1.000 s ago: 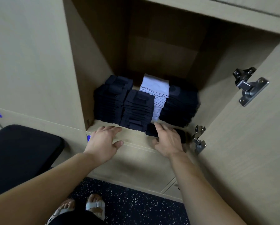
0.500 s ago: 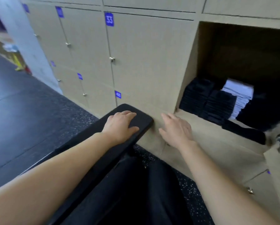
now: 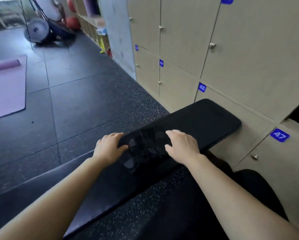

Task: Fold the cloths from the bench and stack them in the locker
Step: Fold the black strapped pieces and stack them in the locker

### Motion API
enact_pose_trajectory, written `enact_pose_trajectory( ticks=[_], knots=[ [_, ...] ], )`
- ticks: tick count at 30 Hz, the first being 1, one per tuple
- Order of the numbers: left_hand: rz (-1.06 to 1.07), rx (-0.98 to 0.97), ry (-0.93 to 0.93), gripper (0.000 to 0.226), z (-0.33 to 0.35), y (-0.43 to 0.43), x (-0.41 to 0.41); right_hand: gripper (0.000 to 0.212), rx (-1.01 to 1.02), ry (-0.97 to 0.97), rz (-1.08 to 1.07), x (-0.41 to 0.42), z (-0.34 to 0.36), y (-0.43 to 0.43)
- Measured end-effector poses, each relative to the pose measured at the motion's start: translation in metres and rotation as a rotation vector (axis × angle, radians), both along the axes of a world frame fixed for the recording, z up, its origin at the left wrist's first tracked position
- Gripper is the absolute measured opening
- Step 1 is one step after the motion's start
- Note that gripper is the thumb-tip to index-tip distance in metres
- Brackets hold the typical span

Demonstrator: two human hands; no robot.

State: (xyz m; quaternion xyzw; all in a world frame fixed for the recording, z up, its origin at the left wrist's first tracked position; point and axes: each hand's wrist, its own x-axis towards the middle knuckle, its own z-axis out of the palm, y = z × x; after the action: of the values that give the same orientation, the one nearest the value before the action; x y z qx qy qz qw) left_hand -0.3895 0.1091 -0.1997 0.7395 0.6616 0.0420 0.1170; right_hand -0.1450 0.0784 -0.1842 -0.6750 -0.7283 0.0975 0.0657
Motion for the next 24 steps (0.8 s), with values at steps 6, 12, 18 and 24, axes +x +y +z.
enact_pose_trajectory(
  ticks=[6, 12, 18, 24],
  knots=[
    [0.083, -0.077, -0.075, 0.055, -0.053, -0.010, -0.021, 0.031, -0.110, -0.027, 0.054, -0.036, -0.031, 0.015],
    [0.112, -0.075, -0.237, 0.048, -0.083, 0.005, 0.016, 0.038, -0.199, -0.010, -0.041, -0.033, -0.054, 0.037],
    [0.130, -0.204, -0.153, 0.054, -0.092, 0.038, 0.067, 0.049, -0.277, 0.056, -0.129, -0.024, -0.076, 0.062],
    [0.353, -0.286, -0.151, 0.048, -0.099, 0.049, 0.092, 0.063, -0.311, 0.130, -0.170, -0.025, -0.104, 0.070]
  ],
)
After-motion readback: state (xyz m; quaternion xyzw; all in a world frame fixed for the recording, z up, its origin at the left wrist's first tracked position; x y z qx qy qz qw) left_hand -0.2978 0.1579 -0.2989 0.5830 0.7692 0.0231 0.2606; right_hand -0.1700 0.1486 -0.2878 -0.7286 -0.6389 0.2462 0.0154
